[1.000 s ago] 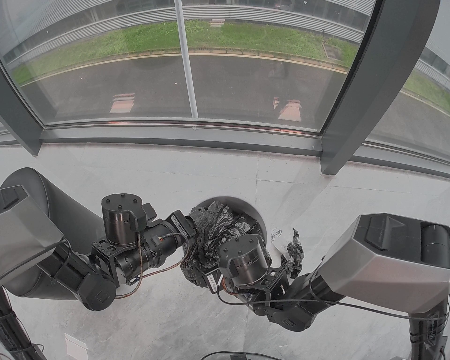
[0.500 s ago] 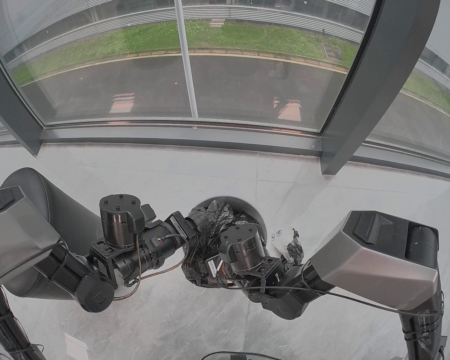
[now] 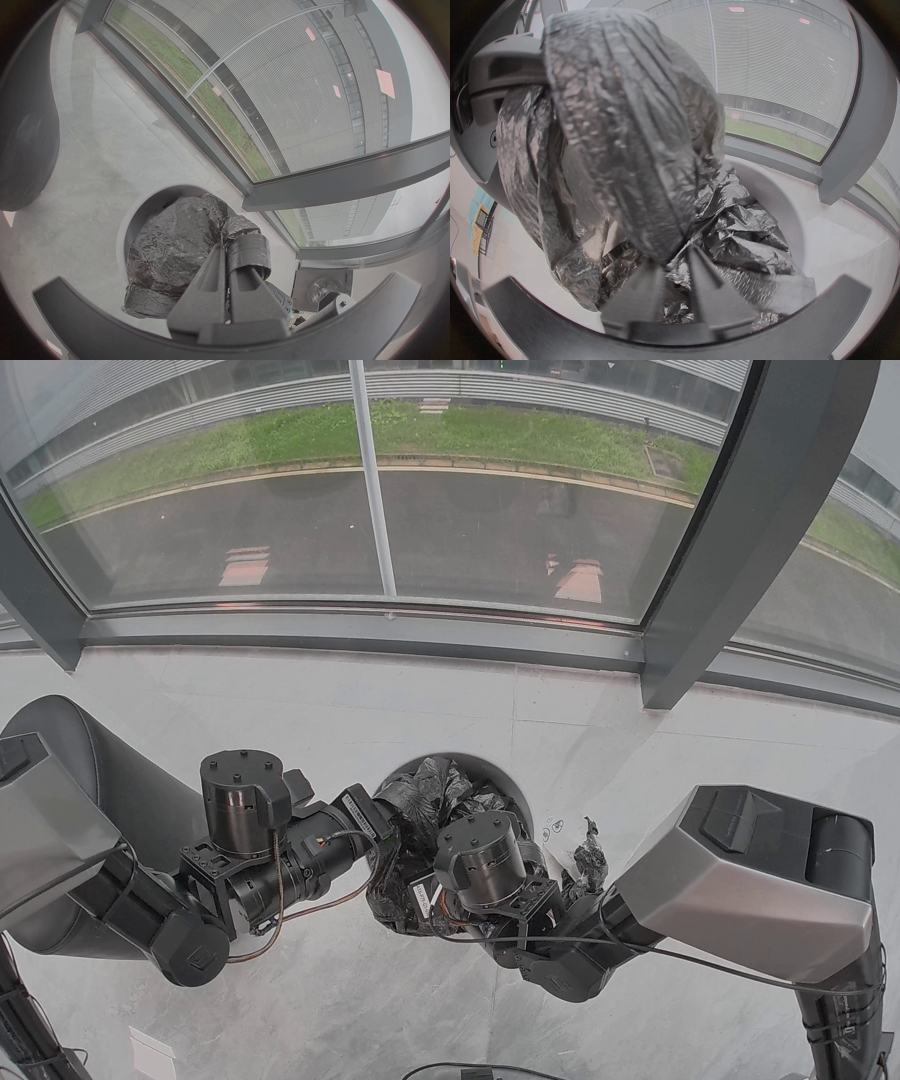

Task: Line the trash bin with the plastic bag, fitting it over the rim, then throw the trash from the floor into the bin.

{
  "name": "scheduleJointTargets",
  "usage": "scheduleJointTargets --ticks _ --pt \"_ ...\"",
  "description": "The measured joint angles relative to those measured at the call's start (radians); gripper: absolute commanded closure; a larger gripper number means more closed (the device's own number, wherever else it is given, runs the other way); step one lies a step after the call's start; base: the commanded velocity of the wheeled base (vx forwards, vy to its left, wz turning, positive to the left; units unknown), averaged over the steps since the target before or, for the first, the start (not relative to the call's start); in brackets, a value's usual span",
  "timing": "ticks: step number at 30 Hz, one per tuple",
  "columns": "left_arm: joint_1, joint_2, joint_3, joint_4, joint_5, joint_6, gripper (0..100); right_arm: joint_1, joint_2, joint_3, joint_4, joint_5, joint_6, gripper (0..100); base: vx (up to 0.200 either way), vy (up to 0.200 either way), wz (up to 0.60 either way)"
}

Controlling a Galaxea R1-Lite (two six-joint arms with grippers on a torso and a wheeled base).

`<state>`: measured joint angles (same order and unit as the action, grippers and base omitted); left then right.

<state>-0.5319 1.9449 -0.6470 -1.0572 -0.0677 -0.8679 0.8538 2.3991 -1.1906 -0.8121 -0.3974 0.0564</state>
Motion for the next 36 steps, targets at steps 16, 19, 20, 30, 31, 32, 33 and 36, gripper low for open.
scheduleJointTargets --ticks 16,19,20,30,31,32,33,36 --pt "0.000 -0.004 0.019 -0.010 0.001 0.003 100 -0.003 -0.089 0.064 0.004 -0.026 -0.066 100 0.000 0.000 0.00" --pt "0.002 -0.005 0.024 -0.010 0.001 0.006 100 -0.011 -0.112 0.073 0.003 -0.063 -0.088 100 0.000 0.000 0.00" --pt "0.003 -0.005 0.025 -0.010 0.001 0.006 100 -0.015 -0.119 0.075 0.003 -0.077 -0.102 100 0.000 0.000 0.00" --pt "0.012 -0.003 0.040 -0.014 0.001 0.008 100 -0.052 -0.148 0.043 0.001 -0.128 -0.169 100 0.000 0.000 0.00" --pt "0.013 -0.003 0.040 -0.014 0.001 0.008 100 -0.056 -0.148 0.035 0.001 -0.132 -0.173 100 0.000 0.000 0.00" --pt "0.015 -0.002 0.040 -0.014 0.001 0.008 100 -0.061 -0.148 0.025 0.001 -0.135 -0.179 100 0.000 0.000 0.00" --pt "0.016 -0.002 0.040 -0.014 0.001 0.008 100 -0.064 -0.148 0.016 0.001 -0.136 -0.183 100 0.000 0.000 0.00" --pt "0.020 -0.001 0.040 -0.014 0.000 0.013 100 -0.079 -0.143 -0.015 0.001 -0.137 -0.195 100 0.000 0.000 0.00"
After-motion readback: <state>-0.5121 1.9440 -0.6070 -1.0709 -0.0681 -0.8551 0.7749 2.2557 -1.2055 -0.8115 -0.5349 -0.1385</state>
